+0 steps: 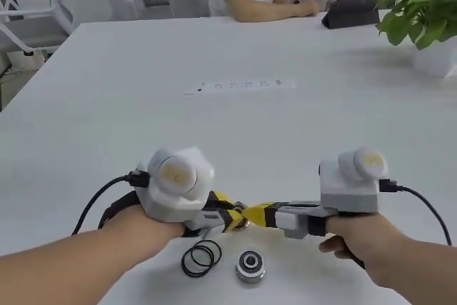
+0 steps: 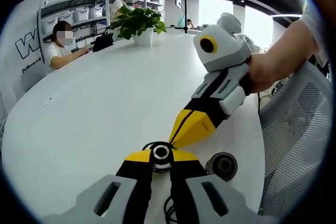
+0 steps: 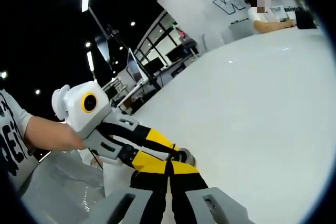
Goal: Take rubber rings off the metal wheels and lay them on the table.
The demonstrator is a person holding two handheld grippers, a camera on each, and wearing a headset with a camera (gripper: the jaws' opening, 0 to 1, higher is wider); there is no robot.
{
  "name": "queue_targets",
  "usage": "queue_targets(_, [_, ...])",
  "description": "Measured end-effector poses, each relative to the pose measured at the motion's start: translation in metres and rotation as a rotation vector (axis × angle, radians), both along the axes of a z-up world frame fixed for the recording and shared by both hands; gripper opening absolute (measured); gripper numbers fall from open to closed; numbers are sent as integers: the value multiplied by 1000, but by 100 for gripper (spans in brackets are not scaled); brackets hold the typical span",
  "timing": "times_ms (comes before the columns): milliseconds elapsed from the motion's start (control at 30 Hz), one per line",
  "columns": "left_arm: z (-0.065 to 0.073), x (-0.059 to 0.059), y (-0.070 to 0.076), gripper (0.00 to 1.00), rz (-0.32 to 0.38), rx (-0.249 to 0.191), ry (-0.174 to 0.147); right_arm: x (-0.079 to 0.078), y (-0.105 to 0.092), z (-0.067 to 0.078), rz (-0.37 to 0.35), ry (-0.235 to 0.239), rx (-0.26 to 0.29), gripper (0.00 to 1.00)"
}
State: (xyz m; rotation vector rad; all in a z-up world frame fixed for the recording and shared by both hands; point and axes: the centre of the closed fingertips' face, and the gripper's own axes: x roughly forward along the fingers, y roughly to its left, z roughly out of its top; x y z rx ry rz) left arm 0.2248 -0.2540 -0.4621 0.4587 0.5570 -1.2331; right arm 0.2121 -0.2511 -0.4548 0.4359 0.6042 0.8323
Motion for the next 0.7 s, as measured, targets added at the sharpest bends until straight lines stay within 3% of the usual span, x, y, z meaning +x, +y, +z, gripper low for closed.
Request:
queue_targets(133, [0, 0, 0, 7, 4, 1, 4, -1, 0, 2, 8, 8, 22, 0])
queue_targets(500, [1, 0, 0, 8, 23, 10, 20, 6, -6, 0, -24, -11, -27, 0])
queue_targets(600, [1, -1, 1, 10, 37, -12, 62, 7, -7, 0, -29, -14, -28, 0])
queue_targets(700, [2, -1, 3, 10, 38, -7, 58, 6, -7, 1, -28, -16, -27, 0])
